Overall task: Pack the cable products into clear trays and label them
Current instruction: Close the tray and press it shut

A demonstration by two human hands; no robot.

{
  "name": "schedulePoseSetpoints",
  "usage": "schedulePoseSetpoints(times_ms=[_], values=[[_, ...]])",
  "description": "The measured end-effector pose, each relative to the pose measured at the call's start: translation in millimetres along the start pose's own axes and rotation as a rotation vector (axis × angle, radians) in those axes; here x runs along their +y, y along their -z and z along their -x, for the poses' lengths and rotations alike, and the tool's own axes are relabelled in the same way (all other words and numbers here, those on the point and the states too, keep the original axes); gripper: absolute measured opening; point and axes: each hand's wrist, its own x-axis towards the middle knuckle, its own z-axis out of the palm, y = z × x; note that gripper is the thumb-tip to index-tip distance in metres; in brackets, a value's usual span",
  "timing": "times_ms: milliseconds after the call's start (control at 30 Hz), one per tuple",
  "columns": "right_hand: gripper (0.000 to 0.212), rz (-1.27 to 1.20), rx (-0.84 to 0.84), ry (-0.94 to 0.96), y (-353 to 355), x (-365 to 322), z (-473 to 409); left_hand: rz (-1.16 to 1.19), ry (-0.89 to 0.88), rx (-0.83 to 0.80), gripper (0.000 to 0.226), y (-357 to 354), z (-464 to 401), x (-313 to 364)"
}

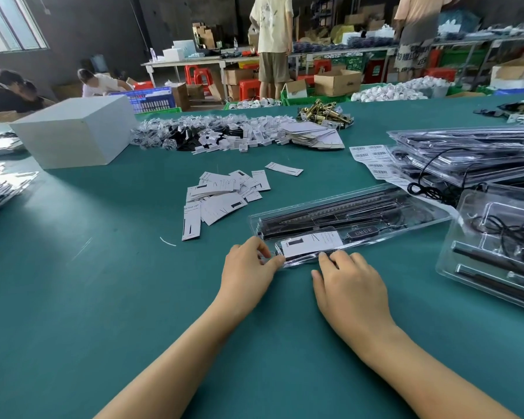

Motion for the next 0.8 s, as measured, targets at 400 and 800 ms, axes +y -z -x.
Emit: schedulePoseSetpoints(times_ms=[400, 800], values=[[0.010, -1.055, -0.155, -0.778, -0.3, 18.0, -14.4, 0.780, 0.364, -0.039, 0.056, 4.0, 2.7, 5.5], [0.025, -1.735, -0.167, -1.168, 10.9, 33.0, -30.4, 0.845, 0.241, 0.066, 0.034, 2.8, 7.6, 14.0]])
